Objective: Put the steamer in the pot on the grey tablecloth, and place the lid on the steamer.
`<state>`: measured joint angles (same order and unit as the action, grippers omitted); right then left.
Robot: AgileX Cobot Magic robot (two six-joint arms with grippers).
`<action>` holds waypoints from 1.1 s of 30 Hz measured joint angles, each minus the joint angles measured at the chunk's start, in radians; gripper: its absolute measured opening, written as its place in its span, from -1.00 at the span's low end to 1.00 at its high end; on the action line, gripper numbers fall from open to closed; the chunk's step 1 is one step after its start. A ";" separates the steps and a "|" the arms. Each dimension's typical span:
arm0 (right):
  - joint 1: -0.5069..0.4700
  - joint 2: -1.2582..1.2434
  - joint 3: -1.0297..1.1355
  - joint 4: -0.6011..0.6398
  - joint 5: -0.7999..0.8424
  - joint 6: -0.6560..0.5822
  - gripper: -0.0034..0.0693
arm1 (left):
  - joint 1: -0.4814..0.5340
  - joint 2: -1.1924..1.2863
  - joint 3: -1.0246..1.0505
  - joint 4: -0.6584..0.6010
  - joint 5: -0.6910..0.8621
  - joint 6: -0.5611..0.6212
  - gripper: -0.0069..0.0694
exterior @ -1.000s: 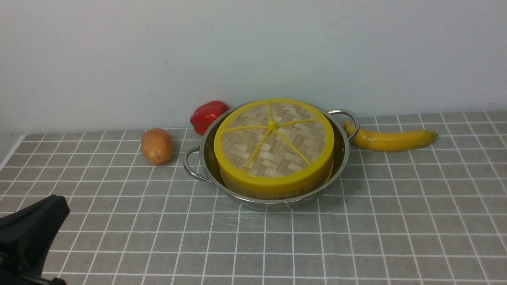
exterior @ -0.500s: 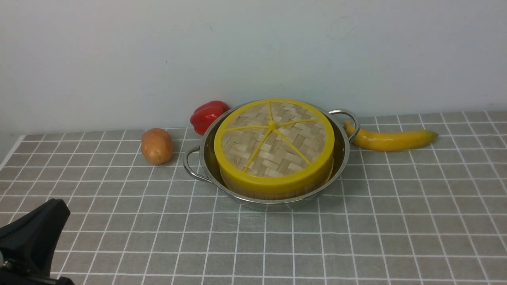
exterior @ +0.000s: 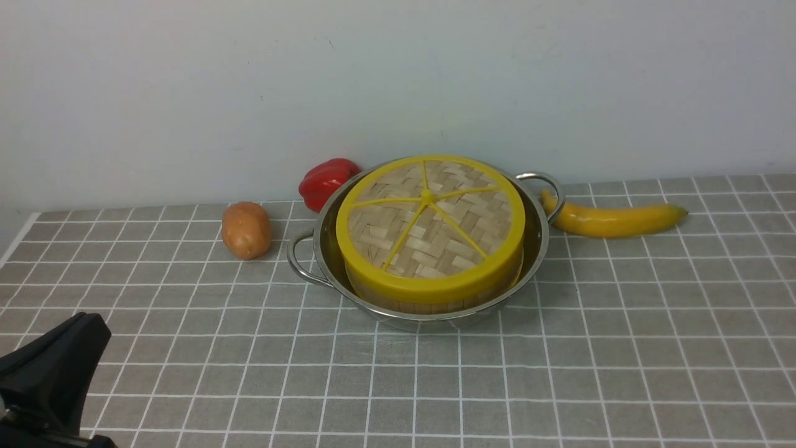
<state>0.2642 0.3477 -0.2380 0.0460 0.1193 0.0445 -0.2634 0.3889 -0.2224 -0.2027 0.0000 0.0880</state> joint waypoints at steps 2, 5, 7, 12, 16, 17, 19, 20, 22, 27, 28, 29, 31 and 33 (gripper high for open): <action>-0.017 -0.016 0.001 -0.016 0.006 -0.005 -0.86 | 0.000 0.000 0.000 0.001 0.000 0.000 -0.74; -0.100 -0.091 0.042 -0.078 0.017 -0.020 -0.83 | 0.000 0.000 0.000 0.001 0.000 0.000 -0.73; -0.149 -0.132 0.084 -0.097 0.020 -0.020 -0.81 | 0.000 0.000 0.000 0.001 0.000 0.000 -0.73; -0.233 -0.248 0.216 -0.090 0.015 -0.011 -0.74 | 0.000 0.000 0.000 0.001 0.000 0.000 -0.70; -0.263 -0.333 0.245 -0.074 0.029 0.005 -0.68 | 0.000 0.000 0.000 0.001 0.000 0.000 -0.68; -0.264 -0.333 0.245 -0.074 0.032 0.006 -0.68 | 0.000 0.000 0.000 0.001 0.000 0.000 -0.68; -0.267 -0.344 0.245 -0.068 0.055 0.007 -0.64 | 0.000 0.000 0.000 0.001 0.000 0.000 -0.65; -0.267 -0.344 0.245 -0.063 0.061 0.007 -0.62 | 0.000 0.000 0.000 0.001 0.000 0.000 -0.65; -0.267 -0.344 0.245 -0.058 0.067 0.007 -0.59 | 0.000 0.000 0.001 0.001 0.000 0.000 -0.65; -0.267 -0.344 0.245 -0.056 0.069 0.008 -0.51 | 0.000 0.000 0.001 0.001 0.000 0.000 -0.62; -0.267 -0.344 0.245 -0.056 0.069 0.008 -0.50 | 0.000 0.000 0.001 0.001 0.000 0.000 -0.62; -0.267 -0.344 0.245 -0.056 0.069 0.008 -0.50 | 0.000 0.000 0.001 0.001 0.000 0.000 -0.62; -0.267 -0.344 0.245 -0.055 0.069 0.008 -0.46 | 0.000 0.000 0.001 0.001 0.000 0.000 -0.60; -0.267 -0.344 0.246 -0.052 0.069 0.008 -0.44 | 0.000 0.000 0.001 0.001 0.000 0.000 -0.59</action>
<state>-0.0031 0.0036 0.0081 -0.0064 0.1887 0.0523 -0.2634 0.3889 -0.2216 -0.2017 0.0000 0.0880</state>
